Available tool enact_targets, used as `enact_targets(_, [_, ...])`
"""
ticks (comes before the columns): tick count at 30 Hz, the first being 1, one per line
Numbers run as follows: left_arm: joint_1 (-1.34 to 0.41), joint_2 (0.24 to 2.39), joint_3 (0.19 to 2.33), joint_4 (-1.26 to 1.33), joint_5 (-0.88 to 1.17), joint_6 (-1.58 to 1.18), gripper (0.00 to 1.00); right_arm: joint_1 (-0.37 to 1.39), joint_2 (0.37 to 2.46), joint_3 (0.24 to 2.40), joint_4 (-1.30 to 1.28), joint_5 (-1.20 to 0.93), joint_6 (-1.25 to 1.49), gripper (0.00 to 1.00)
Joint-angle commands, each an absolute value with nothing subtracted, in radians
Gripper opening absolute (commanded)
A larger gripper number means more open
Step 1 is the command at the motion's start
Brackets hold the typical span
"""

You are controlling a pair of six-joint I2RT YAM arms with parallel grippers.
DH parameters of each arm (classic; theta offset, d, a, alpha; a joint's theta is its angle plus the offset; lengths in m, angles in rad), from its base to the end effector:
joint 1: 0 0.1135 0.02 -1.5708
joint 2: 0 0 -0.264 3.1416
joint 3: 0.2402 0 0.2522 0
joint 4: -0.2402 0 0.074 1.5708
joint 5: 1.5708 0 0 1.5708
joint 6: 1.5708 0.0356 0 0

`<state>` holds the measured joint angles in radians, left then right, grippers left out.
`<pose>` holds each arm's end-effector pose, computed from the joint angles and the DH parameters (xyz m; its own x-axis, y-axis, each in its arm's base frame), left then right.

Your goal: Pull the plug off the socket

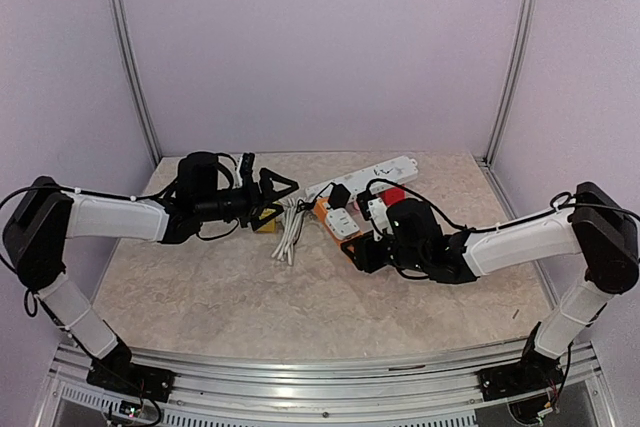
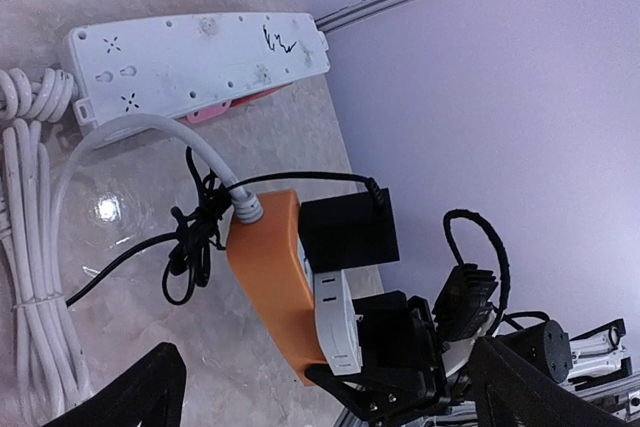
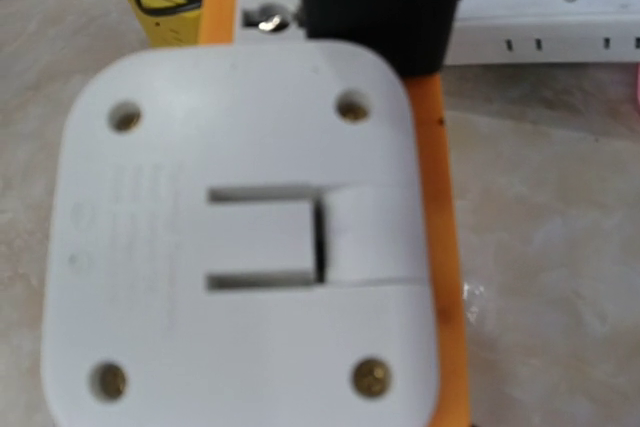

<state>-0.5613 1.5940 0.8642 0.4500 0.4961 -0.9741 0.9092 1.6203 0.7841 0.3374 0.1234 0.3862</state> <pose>0.2872 -0.2006 0.2297 -0.8390 -0.3318 -0.4313 0.2873 0.4031 -0.8689 0.2110 0.2638 0.1833 -0.5422 -0.0878 -0.8357 -0.5531 0.7860 0.2762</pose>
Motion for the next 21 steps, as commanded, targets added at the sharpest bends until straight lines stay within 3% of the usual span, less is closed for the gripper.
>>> enact_targets(1, [-0.590, 1.691, 0.926, 0.562, 0.564, -1.055, 0.95, 0.929, 1.586, 0.802, 0.427, 0.103, 0.380, 0.00])
enact_targets(13, [-0.605, 1.806, 0.980, 0.587, 0.578, -1.090, 0.77, 0.934, 1.571, 0.824, 0.418, 0.094, 0.363, 0.00])
enact_targets(21, [-0.616, 1.850, 1.005, 0.581, 0.587, -1.108, 0.75, 0.934, 1.565, 0.819, 0.436, 0.081, 0.376, 0.00])
